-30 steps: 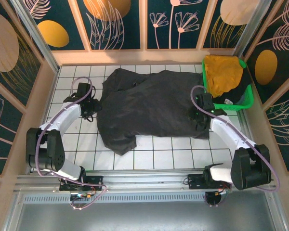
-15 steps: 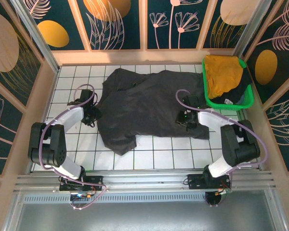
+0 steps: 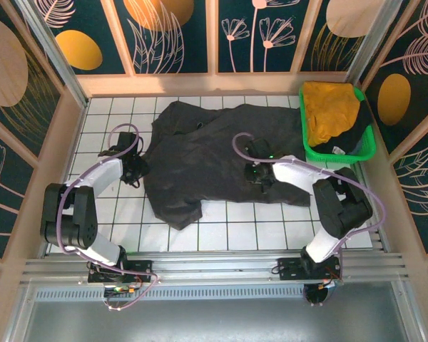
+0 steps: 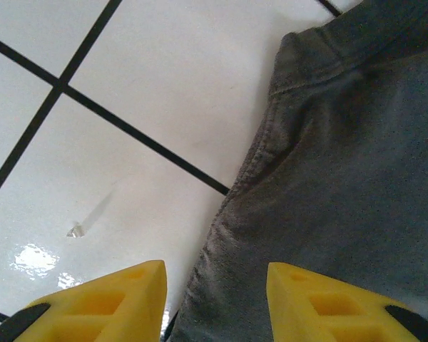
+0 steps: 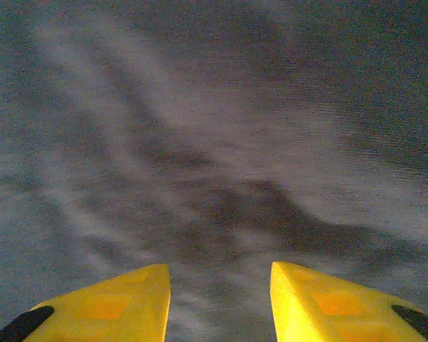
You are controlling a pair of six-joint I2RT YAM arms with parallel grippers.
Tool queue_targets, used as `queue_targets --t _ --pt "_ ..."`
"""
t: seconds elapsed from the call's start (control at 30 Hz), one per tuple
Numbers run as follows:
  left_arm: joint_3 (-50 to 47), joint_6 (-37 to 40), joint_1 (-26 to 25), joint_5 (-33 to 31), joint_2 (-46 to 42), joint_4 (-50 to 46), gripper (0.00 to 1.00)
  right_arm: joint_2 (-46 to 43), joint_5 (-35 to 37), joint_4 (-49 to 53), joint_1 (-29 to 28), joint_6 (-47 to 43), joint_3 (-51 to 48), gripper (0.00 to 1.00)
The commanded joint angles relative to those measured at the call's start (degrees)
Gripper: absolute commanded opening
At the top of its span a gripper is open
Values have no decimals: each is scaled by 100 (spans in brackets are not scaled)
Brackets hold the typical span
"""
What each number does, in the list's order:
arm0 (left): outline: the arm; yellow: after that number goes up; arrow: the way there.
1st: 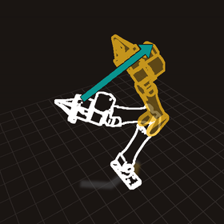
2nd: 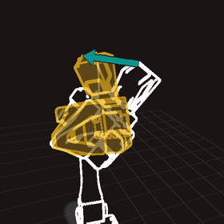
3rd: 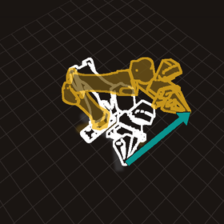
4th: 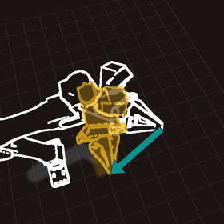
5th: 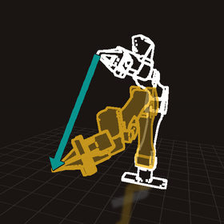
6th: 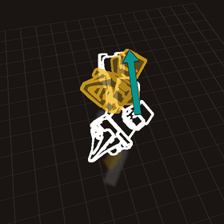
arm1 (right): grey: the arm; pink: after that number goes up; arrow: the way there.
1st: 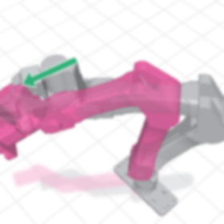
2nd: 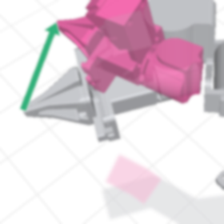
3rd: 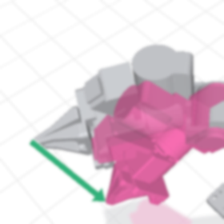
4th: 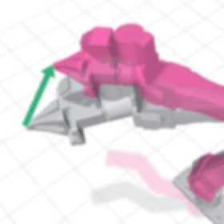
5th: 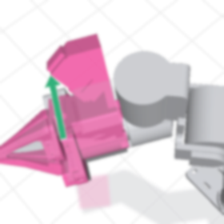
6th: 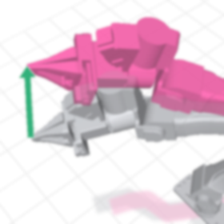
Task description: Fold and stack the t-shirts
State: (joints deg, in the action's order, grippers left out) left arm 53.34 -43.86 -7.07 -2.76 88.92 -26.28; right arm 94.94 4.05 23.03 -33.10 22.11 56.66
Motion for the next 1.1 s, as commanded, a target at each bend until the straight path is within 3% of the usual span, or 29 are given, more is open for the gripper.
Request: queue_targets --t 0.0,0.17,0.43,0.53,0.77,1.0,1.07 --pt "-24 -99 30 57 -292 114 40 -29 -462 -369 -699 -725 373 44" --pt "-92 -200 30 -80 -523 198 39 395 -1345 -711 -1564 -1374 829 48" --pt "-150 -224 30 -163 -706 176 38 1183 -1549 -536 -2105 -1831 1637 48" --pt "-151 -189 30 -197 -800 137 38 1529 -1450 -284 -2256 -1979 2011 45" --pt "-221 -115 30 -198 -959 36 38 1900 -1232 -132 -2385 -1974 2260 27" --pt "-288 -100 30 -206 -1081 -3 38 2107 -1117 47 -2405 -1918 2360 30" --pt "-298 -102 30 -198 -1105 -6 38 2143 -1045 71 -2403 -1908 2366 21"
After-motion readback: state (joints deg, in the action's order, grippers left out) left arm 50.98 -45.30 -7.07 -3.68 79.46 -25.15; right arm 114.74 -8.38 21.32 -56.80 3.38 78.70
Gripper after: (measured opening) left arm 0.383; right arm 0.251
